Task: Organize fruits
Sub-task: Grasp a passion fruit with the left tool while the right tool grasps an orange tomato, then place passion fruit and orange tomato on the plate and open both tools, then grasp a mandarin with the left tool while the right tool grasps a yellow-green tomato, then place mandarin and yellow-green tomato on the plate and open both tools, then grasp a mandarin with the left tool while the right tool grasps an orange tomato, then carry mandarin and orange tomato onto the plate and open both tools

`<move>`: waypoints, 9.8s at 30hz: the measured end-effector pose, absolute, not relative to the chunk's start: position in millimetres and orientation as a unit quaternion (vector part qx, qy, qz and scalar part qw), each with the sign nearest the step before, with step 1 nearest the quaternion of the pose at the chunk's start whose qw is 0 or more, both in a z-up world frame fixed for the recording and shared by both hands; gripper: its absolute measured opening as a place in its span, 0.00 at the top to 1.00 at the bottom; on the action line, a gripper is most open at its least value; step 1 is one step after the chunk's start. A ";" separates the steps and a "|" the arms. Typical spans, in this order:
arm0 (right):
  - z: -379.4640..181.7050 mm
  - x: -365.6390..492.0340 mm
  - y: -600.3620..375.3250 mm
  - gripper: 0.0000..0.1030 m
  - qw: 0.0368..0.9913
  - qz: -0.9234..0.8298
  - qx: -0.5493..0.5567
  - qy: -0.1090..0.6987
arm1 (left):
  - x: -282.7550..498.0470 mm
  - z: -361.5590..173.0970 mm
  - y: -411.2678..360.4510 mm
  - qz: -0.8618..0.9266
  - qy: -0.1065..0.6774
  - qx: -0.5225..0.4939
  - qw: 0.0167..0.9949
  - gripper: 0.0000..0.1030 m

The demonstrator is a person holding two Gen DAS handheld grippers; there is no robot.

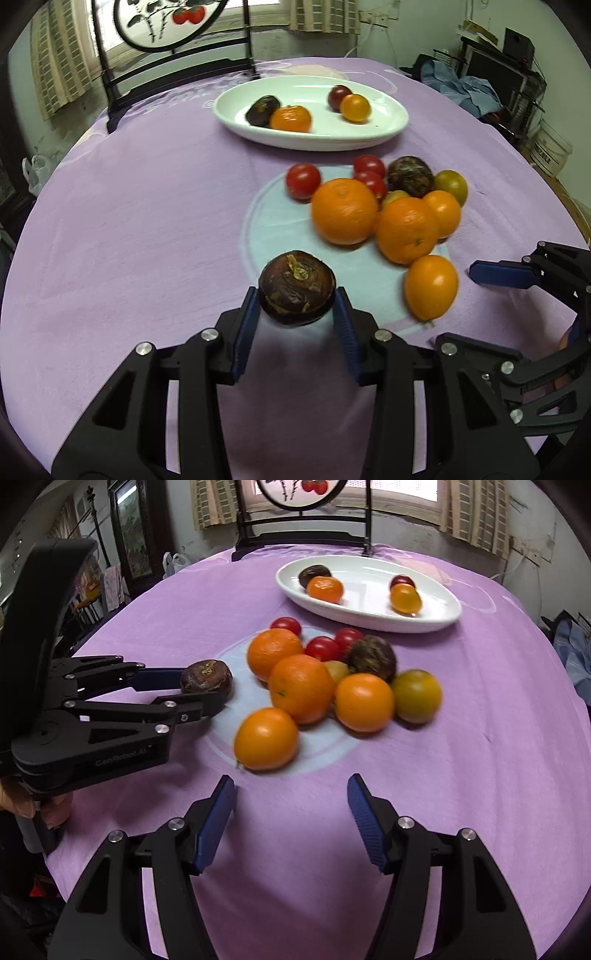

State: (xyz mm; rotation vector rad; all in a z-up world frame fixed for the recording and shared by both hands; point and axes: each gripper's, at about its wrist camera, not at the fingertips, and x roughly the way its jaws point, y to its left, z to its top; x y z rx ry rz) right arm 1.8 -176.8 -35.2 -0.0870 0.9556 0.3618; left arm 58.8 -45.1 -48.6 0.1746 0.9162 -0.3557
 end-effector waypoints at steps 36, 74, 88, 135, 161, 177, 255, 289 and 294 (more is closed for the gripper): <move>28.5 120.2 -251.5 0.63 0.920 0.120 0.004 0.373 | 185.3 11.2 -100.5 -0.202 0.434 0.011 0.878 0.59; 7.9 42.6 -271.0 0.35 0.916 0.123 0.049 0.380 | 133.8 -14.3 -82.0 -0.139 0.428 -0.002 0.893 0.21; -34.6 25.8 -251.5 0.35 0.888 0.100 -0.047 0.447 | 80.8 -46.4 -27.0 -0.109 0.431 0.015 0.896 0.16; -20.2 56.8 -263.9 0.60 0.899 0.147 0.010 0.412 | 109.2 -56.9 -98.2 -0.224 0.416 0.150 0.869 0.57; 33.7 115.9 -239.9 0.60 0.917 0.162 -0.033 0.363 | 170.9 33.1 -103.5 -0.201 0.378 0.064 0.902 0.57; -5.5 210.1 -211.9 0.60 0.905 0.145 -0.039 0.399 | 272.5 -3.0 -93.9 -0.136 0.434 -0.004 0.890 0.56; -19.4 44.4 -258.2 0.63 0.890 0.205 0.057 0.403 | 87.8 -54.3 -83.2 -0.193 0.461 0.020 0.866 0.56; 21.3 154.4 -220.2 0.63 0.900 0.204 -0.020 0.385 | 230.3 27.8 -93.5 -0.169 0.424 -0.013 0.890 0.57; 7.7 184.3 -205.2 0.63 0.897 0.189 -0.045 0.397 | 255.2 13.9 -93.1 -0.153 0.431 -0.009 0.889 0.57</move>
